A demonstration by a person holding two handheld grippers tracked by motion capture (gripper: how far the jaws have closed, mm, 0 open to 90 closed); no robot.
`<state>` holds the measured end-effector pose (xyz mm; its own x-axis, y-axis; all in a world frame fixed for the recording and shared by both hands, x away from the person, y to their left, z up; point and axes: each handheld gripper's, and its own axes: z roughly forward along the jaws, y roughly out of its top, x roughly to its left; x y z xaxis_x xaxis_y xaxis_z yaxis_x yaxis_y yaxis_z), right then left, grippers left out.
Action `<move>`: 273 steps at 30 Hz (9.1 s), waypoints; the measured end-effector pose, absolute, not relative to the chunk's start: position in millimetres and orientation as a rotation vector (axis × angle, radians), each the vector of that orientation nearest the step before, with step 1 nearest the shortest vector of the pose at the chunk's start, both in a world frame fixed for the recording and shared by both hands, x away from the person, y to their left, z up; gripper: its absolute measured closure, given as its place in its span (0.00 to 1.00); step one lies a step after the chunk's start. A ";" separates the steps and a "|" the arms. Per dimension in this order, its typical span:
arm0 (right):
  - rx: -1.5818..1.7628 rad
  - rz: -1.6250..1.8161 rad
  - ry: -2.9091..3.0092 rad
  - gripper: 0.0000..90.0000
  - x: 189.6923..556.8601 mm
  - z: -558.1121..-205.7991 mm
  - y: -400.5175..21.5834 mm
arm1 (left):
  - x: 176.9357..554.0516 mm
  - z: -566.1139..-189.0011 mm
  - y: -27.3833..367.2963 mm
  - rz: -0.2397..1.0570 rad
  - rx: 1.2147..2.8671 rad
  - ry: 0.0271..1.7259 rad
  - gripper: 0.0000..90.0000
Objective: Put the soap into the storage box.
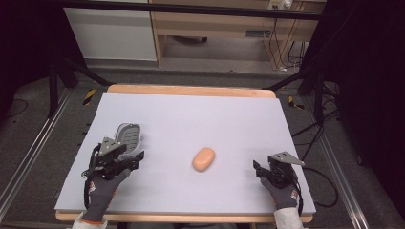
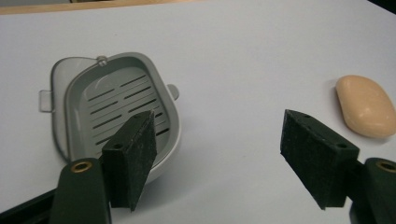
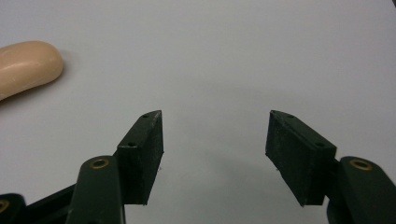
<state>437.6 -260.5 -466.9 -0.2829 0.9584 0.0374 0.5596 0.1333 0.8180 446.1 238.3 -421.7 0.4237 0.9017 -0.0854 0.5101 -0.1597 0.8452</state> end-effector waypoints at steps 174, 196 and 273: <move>1.439 1.009 1.934 0.44 437.7 -472.1 -254.3 | 476.5 -411.7 119.5 0.421 2.049 1.063 0.35; 1.441 1.010 1.931 0.44 437.9 -471.6 -252.6 | 482.7 -405.6 178.2 0.467 1.970 1.168 0.35; 1.438 1.002 1.957 0.43 439.4 -474.8 -248.9 | 528.7 -429.7 263.6 0.546 1.875 1.468 0.35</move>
